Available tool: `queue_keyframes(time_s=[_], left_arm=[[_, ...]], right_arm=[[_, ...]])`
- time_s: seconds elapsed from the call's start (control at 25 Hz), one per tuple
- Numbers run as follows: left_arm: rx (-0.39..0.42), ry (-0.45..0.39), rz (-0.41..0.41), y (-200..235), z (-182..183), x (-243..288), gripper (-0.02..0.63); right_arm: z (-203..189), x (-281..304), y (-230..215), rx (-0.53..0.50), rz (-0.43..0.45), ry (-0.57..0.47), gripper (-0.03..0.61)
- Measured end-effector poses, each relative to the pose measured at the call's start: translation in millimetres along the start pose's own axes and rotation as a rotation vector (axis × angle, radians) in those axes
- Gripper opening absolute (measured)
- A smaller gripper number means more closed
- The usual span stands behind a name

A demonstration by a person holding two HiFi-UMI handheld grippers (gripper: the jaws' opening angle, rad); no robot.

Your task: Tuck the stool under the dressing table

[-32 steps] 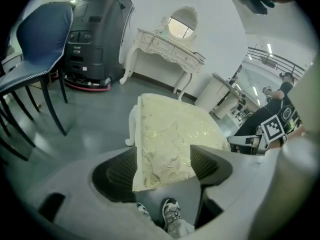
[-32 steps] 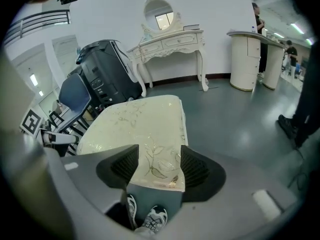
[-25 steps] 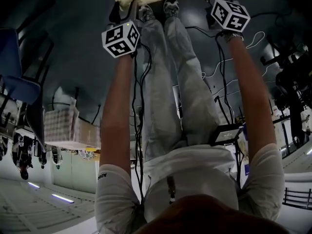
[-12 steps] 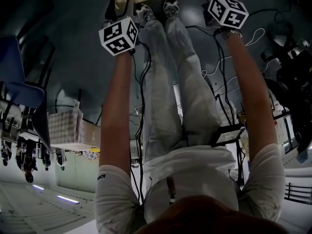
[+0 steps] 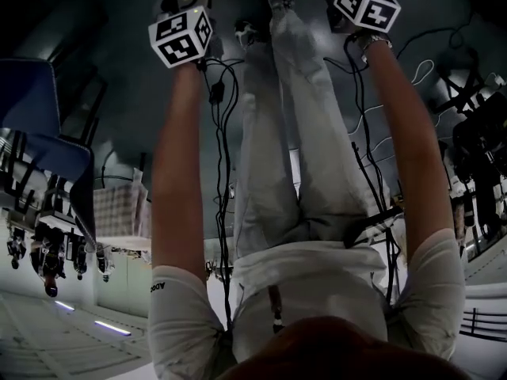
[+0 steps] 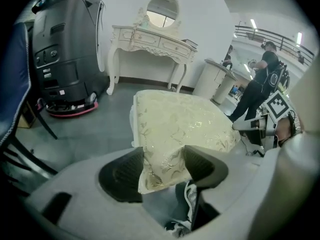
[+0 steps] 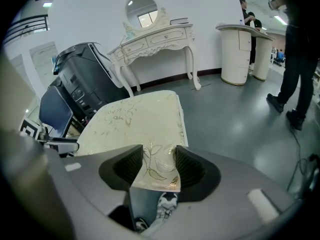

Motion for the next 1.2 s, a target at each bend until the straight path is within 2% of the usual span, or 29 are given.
queue_keyframes(time_s=[0.2, 0.32, 0.52, 0.76, 0.96, 1.2], left_arm=[[0.058, 0.013, -0.022, 19, 45, 22, 0.284], [0.076, 0.028, -0.027, 12, 58, 40, 0.29], [0.035, 0.044, 0.013, 21, 100, 65, 0.285], [-0.001, 0.096, 0.074, 15, 152, 118, 0.282], [-0.029, 0.105, 0.129, 27, 193, 158, 0.256], [-0.055, 0.131, 0.176, 67, 250, 192, 0.245]], right_arm=[[40, 26, 4, -0.011, 0.008, -0.026, 0.216], [59, 39, -12, -0.025, 0.026, -0.02, 0.216], [117, 75, -13, -0.071, 0.061, -0.002, 0.216], [185, 127, -44, -0.079, 0.085, 0.062, 0.216], [222, 166, -51, -0.065, 0.092, 0.051, 0.214], [257, 207, -35, -0.042, 0.11, 0.062, 0.207]])
Point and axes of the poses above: the fingertips, and each gripper's own axes: x forward along the fingers, y to its left, z out of its top, the point moved 7 cm from there along -x, backward along the fingers, and after that the axes turned 2 degrees about -y, right-handed, at the moved point
